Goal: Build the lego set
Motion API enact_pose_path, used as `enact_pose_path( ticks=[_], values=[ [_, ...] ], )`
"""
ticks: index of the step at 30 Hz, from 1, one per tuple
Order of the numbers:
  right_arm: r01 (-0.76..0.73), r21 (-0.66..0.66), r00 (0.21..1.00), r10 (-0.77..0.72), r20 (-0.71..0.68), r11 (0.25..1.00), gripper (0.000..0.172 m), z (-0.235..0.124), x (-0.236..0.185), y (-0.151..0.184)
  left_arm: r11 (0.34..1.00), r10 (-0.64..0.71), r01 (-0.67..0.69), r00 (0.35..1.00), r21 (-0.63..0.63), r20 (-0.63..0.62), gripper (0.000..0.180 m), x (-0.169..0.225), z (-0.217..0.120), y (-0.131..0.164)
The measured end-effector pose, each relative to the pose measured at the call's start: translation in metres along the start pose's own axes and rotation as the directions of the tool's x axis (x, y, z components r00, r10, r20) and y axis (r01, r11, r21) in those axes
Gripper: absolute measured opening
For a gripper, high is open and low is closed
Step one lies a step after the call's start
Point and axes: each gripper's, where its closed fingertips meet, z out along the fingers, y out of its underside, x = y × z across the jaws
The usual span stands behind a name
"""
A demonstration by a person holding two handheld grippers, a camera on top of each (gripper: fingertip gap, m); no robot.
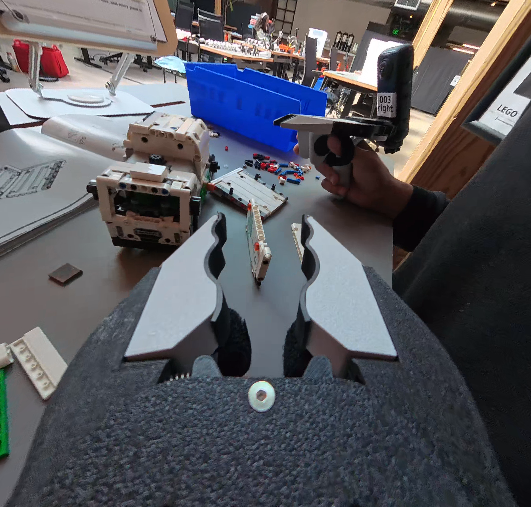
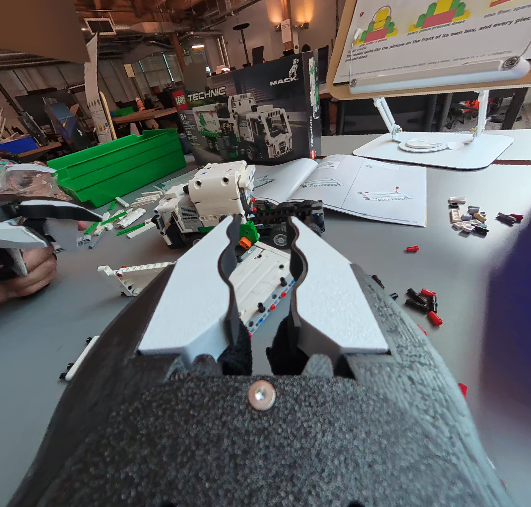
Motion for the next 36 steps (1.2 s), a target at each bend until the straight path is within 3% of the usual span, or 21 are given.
enact_pose_path(
  ticks=[6, 8, 11, 13, 15, 18, 22, 25, 27, 31, 36],
  values=[
    [0.026, -0.041, 0.999, -0.028, -0.025, 0.999, 0.031, 0.005, 0.002, 0.005, 0.997, 0.076, -0.076, 0.997, 0.035, -0.001, 0.049, 0.006, -0.003, -0.004],
    [0.040, -0.127, 0.999, -0.039, 0.007, 0.991, 0.032, 0.010, 0.001, 0.012, 0.993, 0.111, -0.112, 0.994, 0.036, 0.020, 0.049, 0.006, -0.003, -0.004],
    [0.153, -0.395, 0.986, -0.115, 0.119, 0.906, 0.037, 0.014, 0.006, 0.034, 0.988, 0.142, -0.145, 0.988, 0.046, 0.062, 0.047, 0.004, -0.005, -0.005],
    [0.250, -0.526, 0.964, -0.155, 0.218, 0.813, 0.051, 0.020, 0.015, 0.048, 0.988, 0.147, -0.150, 0.985, 0.031, 0.085, 0.047, 0.001, -0.004, -0.003],
    [0.279, -0.538, 0.950, -0.148, 0.273, 0.796, 0.054, 0.035, 0.021, 0.047, 0.988, 0.156, -0.156, 0.983, -0.010, 0.099, 0.048, -0.001, -0.001, 0.002],
    [0.199, -0.583, 0.937, 0.023, 0.350, 0.787, 0.061, 0.046, 0.008, 0.049, 0.982, 0.174, -0.165, 0.979, -0.091, 0.107, 0.053, -0.004, 0.007, 0.012],
    [0.255, -0.643, 0.932, -0.008, 0.361, 0.722, 0.062, 0.051, 0.017, 0.070, 0.975, 0.190, -0.176, 0.977, -0.133, 0.096, 0.053, -0.002, 0.011, 0.018],
    [0.362, -0.665, 0.894, -0.041, 0.446, 0.653, 0.055, 0.053, 0.017, 0.079, 0.976, 0.194, -0.185, 0.978, -0.113, 0.075, 0.051, 0.001, 0.010, 0.016],
    [0.470, -0.658, 0.842, -0.073, 0.535, 0.588, 0.038, 0.053, 0.021, 0.079, 0.975, 0.187, -0.181, 0.982, -0.129, 0.039, 0.051, 0.005, 0.011, 0.019],
    [0.552, -0.751, 0.762, 0.148, 0.631, 0.362, 0.047, 0.039, 0.019, 0.086, 0.974, 0.167, -0.164, 0.986, -0.155, 0.005, 0.051, 0.007, 0.014, 0.023],
    [0.625, -0.725, 0.700, 0.204, 0.684, 0.289, 0.030, 0.035, 0.008, 0.090, 0.980, 0.179, -0.166, 0.975, -0.106, 0.131, 0.050, 0.004, 0.017, 0.007]
  ],
)
